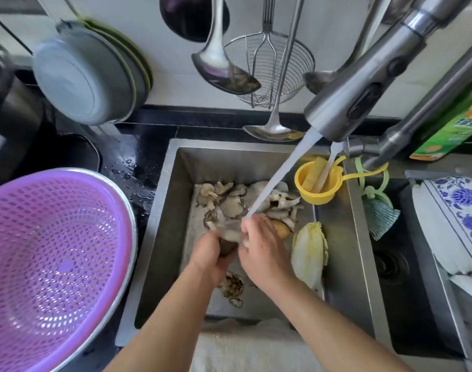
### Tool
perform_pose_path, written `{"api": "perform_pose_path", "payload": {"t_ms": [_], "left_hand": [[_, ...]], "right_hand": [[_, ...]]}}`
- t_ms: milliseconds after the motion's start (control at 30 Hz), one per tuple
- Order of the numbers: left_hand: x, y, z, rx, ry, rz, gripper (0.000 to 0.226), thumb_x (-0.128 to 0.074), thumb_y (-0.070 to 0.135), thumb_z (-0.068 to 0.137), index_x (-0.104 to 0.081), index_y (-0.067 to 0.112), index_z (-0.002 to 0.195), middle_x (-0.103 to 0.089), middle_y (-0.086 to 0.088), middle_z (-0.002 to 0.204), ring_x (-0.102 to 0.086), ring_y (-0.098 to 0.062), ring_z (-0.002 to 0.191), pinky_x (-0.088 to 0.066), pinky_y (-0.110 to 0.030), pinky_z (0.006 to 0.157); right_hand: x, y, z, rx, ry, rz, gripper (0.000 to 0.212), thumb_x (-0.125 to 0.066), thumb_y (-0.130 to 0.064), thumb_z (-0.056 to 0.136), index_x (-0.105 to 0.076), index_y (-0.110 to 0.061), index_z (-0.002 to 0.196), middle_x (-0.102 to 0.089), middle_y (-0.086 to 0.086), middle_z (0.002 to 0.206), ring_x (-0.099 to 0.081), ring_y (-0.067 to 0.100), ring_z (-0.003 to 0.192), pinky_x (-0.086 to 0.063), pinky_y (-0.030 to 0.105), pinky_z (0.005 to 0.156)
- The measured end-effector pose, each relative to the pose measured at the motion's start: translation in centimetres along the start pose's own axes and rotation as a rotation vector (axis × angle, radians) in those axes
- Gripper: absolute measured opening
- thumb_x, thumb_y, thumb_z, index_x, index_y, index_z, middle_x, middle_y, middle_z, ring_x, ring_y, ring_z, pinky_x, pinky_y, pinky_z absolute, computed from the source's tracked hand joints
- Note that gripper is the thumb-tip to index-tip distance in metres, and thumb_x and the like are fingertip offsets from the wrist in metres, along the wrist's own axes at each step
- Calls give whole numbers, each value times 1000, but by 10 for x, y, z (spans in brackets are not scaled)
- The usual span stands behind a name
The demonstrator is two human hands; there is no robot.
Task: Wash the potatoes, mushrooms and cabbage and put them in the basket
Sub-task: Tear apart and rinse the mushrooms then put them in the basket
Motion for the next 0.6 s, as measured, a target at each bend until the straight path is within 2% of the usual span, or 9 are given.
{"api": "perform_pose_path", "payload": {"t_ms": [67, 133, 200, 267, 333, 433, 467, 533, 600], "left_hand": [[9, 6, -7, -29, 53, -38, 19, -52, 13, 104, -70, 8, 103, -72, -17, 109, -66, -31, 99, -57, -45, 85], [19, 9, -12, -46, 105, -42, 22, -49, 25, 108, -68, 14, 108, -72, -12, 113, -63, -30, 105, -47, -45, 94], [30, 10, -12, -61, 143, -83, 23, -51, 27, 107, -68, 15, 119, -72, -7, 118, -64, -27, 111, -44, -45, 103], [35, 10, -15, -58, 177, -197, 30, -52, 23, 108, -61, 10, 134, -68, -14, 126, -64, -31, 117, -49, -47, 107], [36, 13, -24, -78, 201, -244, 28, -52, 17, 108, -57, 6, 134, -65, -18, 125, -66, -32, 114, -55, -47, 101], [32, 18, -42, -104, 186, -118, 16, -52, 14, 107, -66, 11, 117, -73, -7, 98, -71, -13, 83, -56, -26, 72], [32, 18, -44, -114, 166, -51, 17, -56, 16, 106, -69, 14, 116, -74, -4, 97, -70, -12, 84, -54, -25, 73], [36, 15, -45, -138, 148, 140, 18, -66, 20, 101, -74, 20, 117, -75, -3, 108, -68, -16, 100, -52, -32, 90], [40, 16, -48, -241, 163, 552, 14, -67, 25, 100, -78, 18, 106, -78, -2, 99, -69, -15, 90, -53, -29, 79]], "right_hand": [[-11, -2, 19, -490, -37, 283, 28, -66, -19, 91, -55, -18, 117, -65, 5, 118, -63, 28, 106, -56, 40, 89], [-25, -2, 22, -976, -16, 781, 21, -63, -19, 96, -55, -21, 115, -64, 9, 121, -64, 28, 98, -63, 46, 79], [-35, -6, 21, -1206, 2, 1179, 8, -62, -19, 100, -57, -17, 106, -61, 13, 117, -63, 31, 95, -63, 42, 64], [-39, -9, 18, -1286, -6, 1401, 8, -60, -19, 101, -62, -14, 106, -60, 17, 113, -62, 32, 93, -63, 41, 63], [-38, -10, 14, -1320, 26, 1591, 19, -58, -18, 101, -61, -6, 116, -58, 19, 108, -61, 31, 83, -63, 42, 73], [-29, -13, 2, -1276, 26, 1661, 17, -59, -13, 100, -62, -1, 113, -61, 22, 108, -65, 35, 92, -60, 43, 90], [-26, -11, -3, -1229, -1, 1634, 17, -59, -10, 99, -65, -3, 113, -65, 22, 111, -66, 34, 99, -58, 43, 94], [-23, 3, -18, -1190, -29, 1462, 28, -60, -8, 98, -63, -7, 125, -69, 18, 118, -67, 31, 105, -57, 42, 94], [-11, 24, -39, -1161, -75, 939, 40, -63, -14, 98, -53, -7, 136, -66, 14, 123, -66, 31, 105, -56, 45, 93]]}}
Point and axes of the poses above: each hand's wrist, its own z-axis towards the middle knuckle, its own x-axis out of the back of the hand, y = z × x, the point moved 5 cm from there along z, towards the middle knuckle
